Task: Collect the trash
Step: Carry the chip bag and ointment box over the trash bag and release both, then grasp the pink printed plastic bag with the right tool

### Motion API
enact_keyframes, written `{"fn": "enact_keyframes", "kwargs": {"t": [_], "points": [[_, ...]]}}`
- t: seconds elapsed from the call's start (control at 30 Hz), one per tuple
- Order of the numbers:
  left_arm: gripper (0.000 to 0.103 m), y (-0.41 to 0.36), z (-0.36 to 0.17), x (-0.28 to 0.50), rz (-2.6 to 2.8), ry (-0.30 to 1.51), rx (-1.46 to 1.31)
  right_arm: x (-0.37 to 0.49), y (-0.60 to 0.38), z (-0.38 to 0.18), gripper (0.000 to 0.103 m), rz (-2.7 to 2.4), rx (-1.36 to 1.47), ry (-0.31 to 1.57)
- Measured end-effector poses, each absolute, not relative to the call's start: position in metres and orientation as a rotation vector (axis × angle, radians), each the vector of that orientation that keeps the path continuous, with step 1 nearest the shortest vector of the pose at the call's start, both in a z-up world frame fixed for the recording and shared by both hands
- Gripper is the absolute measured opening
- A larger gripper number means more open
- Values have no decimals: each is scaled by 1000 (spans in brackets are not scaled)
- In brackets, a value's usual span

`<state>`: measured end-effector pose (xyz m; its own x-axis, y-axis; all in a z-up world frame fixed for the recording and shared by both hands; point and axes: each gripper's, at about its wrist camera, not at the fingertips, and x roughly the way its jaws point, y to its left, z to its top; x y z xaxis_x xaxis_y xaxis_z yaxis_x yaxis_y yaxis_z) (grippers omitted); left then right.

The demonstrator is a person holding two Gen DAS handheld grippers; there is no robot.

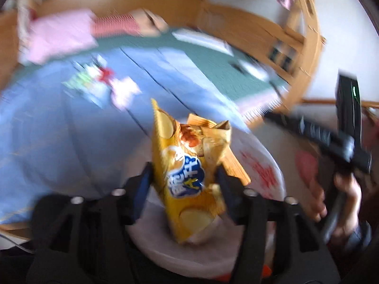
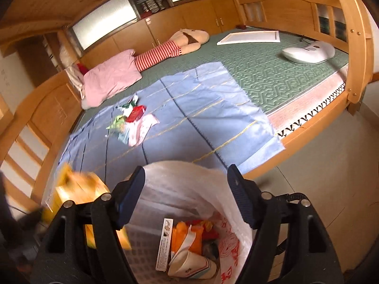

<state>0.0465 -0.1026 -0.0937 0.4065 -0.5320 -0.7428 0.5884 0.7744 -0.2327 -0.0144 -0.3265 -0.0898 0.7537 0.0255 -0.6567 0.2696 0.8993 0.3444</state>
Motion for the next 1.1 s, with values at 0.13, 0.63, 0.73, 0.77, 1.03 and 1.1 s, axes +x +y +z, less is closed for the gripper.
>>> {"fn": "enact_keyframes", "kwargs": {"t": [0.13, 0.63, 0.73, 0.77, 1.03, 1.1], "points": [[88, -101, -105, 55, -644, 928, 105, -8, -325, -89, 76, -137, 449, 716], [93, 126, -102, 228, -11, 813, -105, 219, -235, -115, 86, 74, 308, 1008], [93, 163, -129, 253, 46, 871, -111, 279, -214, -137, 86, -1, 279, 1053], [93, 172, -136, 256, 55, 874, -114, 297, -204, -145, 86, -24, 241, 1063], [93, 225, -172, 257, 160, 990, -297, 357, -158, -200, 22, -85, 62, 1138], [93, 231, -170, 256, 193, 999, -305, 350, -157, -196, 17, -43, 145, 1137]]}}
